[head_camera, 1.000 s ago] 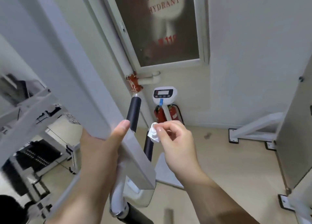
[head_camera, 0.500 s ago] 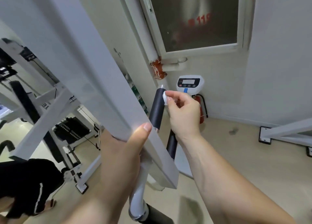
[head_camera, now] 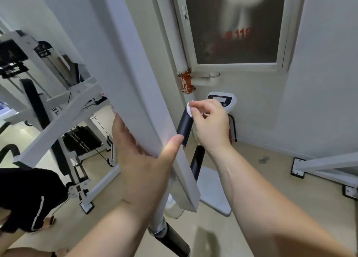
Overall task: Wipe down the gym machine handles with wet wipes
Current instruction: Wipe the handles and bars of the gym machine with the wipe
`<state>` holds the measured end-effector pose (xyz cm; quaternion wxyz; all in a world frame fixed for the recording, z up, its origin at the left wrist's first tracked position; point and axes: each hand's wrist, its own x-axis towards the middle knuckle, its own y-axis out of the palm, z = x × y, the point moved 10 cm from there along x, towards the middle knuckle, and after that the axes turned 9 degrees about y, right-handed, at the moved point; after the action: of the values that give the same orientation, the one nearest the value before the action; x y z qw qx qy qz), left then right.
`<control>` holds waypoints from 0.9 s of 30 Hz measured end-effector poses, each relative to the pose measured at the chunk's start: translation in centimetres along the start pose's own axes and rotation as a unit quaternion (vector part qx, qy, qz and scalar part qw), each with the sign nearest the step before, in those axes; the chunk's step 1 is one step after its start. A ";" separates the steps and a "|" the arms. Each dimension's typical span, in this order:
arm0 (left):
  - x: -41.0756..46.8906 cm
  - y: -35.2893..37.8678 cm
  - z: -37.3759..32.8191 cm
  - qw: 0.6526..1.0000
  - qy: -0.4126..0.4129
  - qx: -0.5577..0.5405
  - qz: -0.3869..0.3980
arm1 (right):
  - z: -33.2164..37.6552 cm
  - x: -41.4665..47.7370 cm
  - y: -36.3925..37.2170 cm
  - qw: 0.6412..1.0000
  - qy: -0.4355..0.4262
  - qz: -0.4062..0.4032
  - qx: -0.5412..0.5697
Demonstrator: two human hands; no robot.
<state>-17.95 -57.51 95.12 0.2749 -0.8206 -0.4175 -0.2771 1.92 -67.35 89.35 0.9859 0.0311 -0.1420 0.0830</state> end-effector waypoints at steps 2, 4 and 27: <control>-0.2 -0.8 -1.3 0.993 0.090 0.072 -0.018 | -0.4 -1.7 0.0 1.000 0.004 0.000 0.002; -0.6 -0.9 -3.1 0.964 0.193 0.182 -0.019 | -0.9 -4.9 0.2 1.000 0.009 0.020 0.015; -1.6 0.8 -4.2 0.918 0.311 0.242 0.047 | -0.3 0.6 2.2 0.999 0.022 0.026 0.010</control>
<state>-19.04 -61.58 96.77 0.5934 -0.6200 -0.3263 -0.3962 2.20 -65.10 89.32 0.9859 0.0355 -0.1205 0.1107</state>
